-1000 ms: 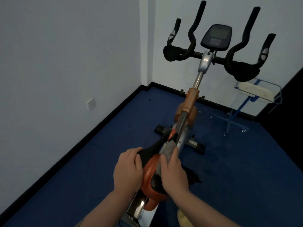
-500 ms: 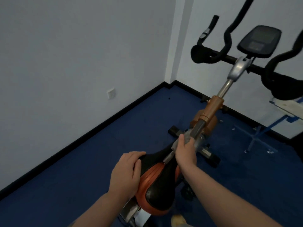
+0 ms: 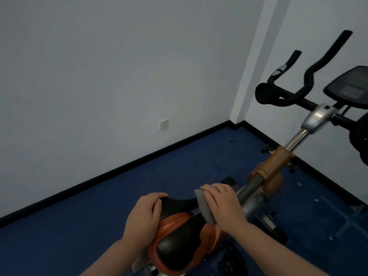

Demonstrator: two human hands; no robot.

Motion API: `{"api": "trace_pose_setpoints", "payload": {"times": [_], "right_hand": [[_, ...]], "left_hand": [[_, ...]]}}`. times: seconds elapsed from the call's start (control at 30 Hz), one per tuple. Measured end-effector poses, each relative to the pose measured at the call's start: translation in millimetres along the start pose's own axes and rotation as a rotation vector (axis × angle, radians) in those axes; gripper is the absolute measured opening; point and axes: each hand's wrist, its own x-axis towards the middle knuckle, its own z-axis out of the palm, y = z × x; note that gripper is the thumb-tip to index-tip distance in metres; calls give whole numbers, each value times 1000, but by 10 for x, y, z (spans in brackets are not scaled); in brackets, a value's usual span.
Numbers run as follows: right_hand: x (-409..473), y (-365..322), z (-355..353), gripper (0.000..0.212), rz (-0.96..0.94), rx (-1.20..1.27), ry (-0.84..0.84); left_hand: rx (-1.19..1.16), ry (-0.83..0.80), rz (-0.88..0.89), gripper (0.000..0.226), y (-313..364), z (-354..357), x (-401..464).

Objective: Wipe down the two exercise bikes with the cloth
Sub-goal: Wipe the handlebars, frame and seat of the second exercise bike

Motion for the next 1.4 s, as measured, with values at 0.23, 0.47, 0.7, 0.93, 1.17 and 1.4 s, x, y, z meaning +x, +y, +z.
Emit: {"api": "trace_pose_setpoints", "payload": {"times": [0.23, 0.47, 0.7, 0.93, 1.17, 1.4], "right_hand": [[-147, -645, 130, 46, -153, -18, 16], [322, -90, -152, 43, -299, -25, -228], [72, -588, 130, 36, -235, -38, -6], [318, 85, -170, 35, -275, -90, -146], [-46, -503, 19, 41, -277, -10, -25], [435, 86, -160, 37, -224, 46, -201]], "left_hand": [[-24, 194, -284, 31, 301, 195, -140], [-9, 229, -374, 47, 509, 330, -472], [-66, 318, -390, 43, 491, 356, -530], [-76, 354, -384, 41, 498, 362, -506], [-93, 355, -374, 40, 472, 384, -500], [-92, 372, -376, 37, 451, 365, -476]]}}
